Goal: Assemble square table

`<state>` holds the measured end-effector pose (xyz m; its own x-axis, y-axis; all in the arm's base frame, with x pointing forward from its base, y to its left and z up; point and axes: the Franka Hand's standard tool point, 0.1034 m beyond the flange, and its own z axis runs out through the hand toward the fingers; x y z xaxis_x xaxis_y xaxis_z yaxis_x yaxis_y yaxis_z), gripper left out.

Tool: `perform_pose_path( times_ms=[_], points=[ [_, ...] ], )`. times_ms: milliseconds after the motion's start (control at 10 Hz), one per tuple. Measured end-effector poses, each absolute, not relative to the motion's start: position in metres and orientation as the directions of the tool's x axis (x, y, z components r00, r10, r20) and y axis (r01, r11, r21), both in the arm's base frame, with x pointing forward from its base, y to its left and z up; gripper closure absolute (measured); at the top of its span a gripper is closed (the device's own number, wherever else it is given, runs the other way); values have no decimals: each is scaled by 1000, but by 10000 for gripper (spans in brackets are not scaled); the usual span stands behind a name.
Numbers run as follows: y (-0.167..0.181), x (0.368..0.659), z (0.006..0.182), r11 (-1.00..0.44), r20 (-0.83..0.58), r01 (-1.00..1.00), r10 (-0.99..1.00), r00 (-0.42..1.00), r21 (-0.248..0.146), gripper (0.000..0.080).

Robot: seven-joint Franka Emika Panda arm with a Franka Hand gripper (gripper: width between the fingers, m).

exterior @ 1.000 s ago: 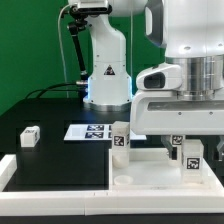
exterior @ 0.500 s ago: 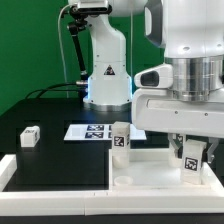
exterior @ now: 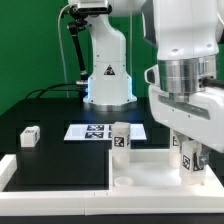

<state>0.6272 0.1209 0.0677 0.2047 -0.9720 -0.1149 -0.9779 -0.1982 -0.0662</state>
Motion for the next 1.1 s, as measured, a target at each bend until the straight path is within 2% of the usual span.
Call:
perform_pose_path(
  times_ms=[300, 500, 600, 800, 900, 1000, 1100],
  points=[
    [121, 628, 66, 86, -150, -995, -986, -79, -45, 509],
    [121, 628, 66, 150, -150, -988, -978, -143, -36, 509],
    [121, 628, 66, 84, -147, -995, -986, -76, -46, 509],
    [125, 627, 67, -266, -105, -960, -956, 275, -88, 226],
    [129, 626, 66, -361, -88, -927, -925, 370, -102, 226],
    [128, 627, 66, -418, -82, -902, -900, 427, -107, 166],
    [127, 627, 66, -487, -73, -866, -865, 496, -113, 154]
  ],
)
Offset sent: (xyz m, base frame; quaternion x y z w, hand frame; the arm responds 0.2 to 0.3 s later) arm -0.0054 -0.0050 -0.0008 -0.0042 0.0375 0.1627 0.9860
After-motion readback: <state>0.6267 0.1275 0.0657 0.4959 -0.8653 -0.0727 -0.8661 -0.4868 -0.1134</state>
